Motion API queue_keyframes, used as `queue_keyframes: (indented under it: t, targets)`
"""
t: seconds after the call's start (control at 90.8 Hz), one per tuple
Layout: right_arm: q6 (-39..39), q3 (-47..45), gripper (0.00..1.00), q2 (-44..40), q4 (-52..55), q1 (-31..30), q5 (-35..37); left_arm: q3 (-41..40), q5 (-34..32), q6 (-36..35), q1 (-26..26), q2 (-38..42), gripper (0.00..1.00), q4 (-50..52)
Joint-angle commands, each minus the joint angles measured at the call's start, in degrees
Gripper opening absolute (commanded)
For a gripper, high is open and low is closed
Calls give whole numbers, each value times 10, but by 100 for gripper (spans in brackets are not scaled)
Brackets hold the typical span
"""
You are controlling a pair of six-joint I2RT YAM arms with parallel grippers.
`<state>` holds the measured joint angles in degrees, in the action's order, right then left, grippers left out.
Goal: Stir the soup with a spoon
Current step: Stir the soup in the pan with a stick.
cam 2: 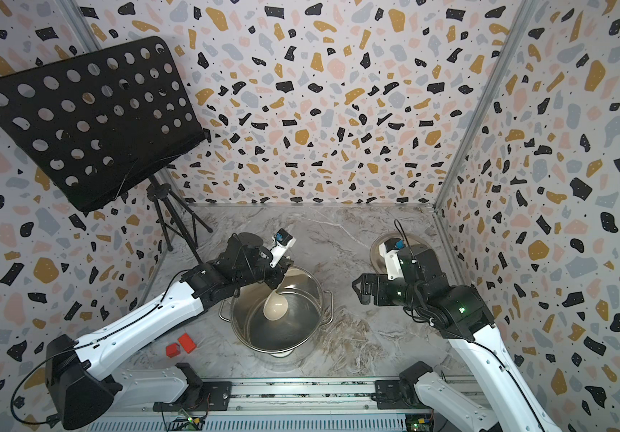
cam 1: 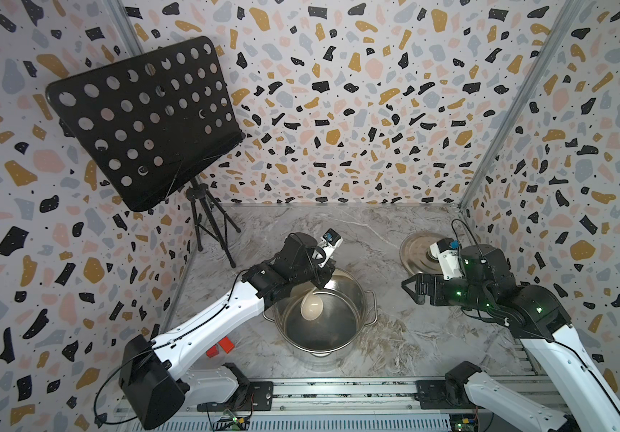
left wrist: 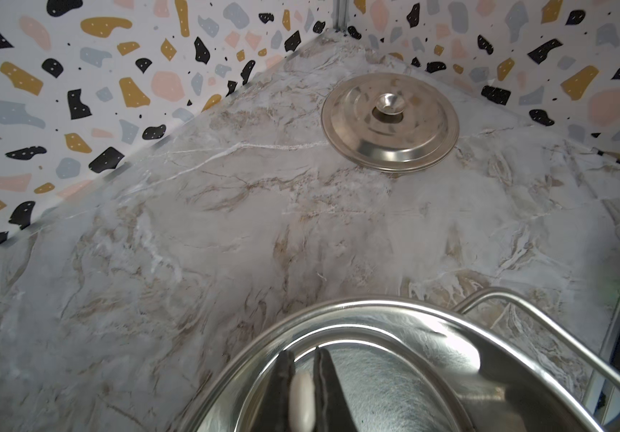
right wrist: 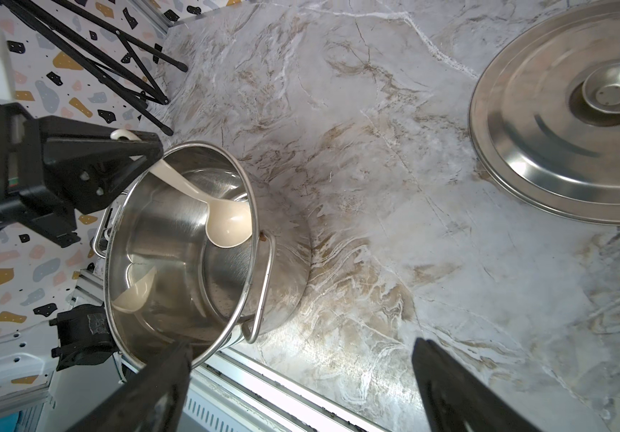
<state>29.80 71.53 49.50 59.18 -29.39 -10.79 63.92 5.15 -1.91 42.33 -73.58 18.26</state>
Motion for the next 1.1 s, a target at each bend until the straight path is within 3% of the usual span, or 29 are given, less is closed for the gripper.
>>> queue_keyframes:
  t: [0.0,0.286,0.562,0.826,1.09]
  targets:
    - [4,5,97,-8,5,-1,10,33,34,12,24,-20,0,-55]
    - [5,7,97,-9,8,-1,14,58,36,15,113,-45,0,-51]
    - [6,2,97,-8,7,-1,17,-11,32,27,180,40,0,1]
    - [1,5,97,2,7,-1,14,-93,7,56,194,169,0,72]
    - [1,1,100,6,7,-1,14,-117,-111,88,193,241,0,129]
